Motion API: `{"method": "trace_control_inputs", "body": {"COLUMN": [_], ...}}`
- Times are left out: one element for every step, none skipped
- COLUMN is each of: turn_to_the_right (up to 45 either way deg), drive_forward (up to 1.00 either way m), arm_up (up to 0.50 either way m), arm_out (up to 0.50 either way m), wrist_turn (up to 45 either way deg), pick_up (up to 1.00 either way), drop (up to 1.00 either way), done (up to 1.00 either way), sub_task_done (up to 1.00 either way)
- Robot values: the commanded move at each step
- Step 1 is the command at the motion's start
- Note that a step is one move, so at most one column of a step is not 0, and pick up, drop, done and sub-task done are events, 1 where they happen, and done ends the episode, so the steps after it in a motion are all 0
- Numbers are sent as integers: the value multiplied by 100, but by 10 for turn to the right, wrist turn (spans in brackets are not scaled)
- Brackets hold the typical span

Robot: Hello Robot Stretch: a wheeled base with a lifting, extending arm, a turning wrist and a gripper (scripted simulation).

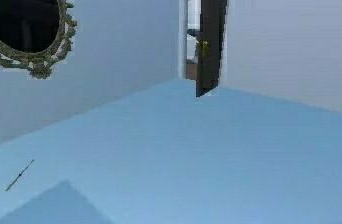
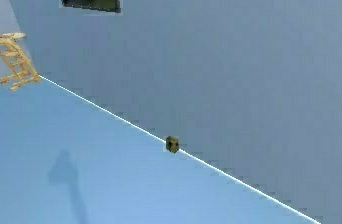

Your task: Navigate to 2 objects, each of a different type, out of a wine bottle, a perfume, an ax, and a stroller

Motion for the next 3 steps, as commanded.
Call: {"method": "trace_control_inputs", "body": {"turn_to_the_right": [0, 0, -30], "drive_forward": [50, 100, 0], "arm_up": [0, 0, 0], "arm_out": [0, 0, 0], "wrist_turn": [0, 0, 0], "pick_up": [0, 0, 0], "drop": [0, 0, 0], "done": [0, 0, 0], "sub_task_done": [0, 0, 0]}}
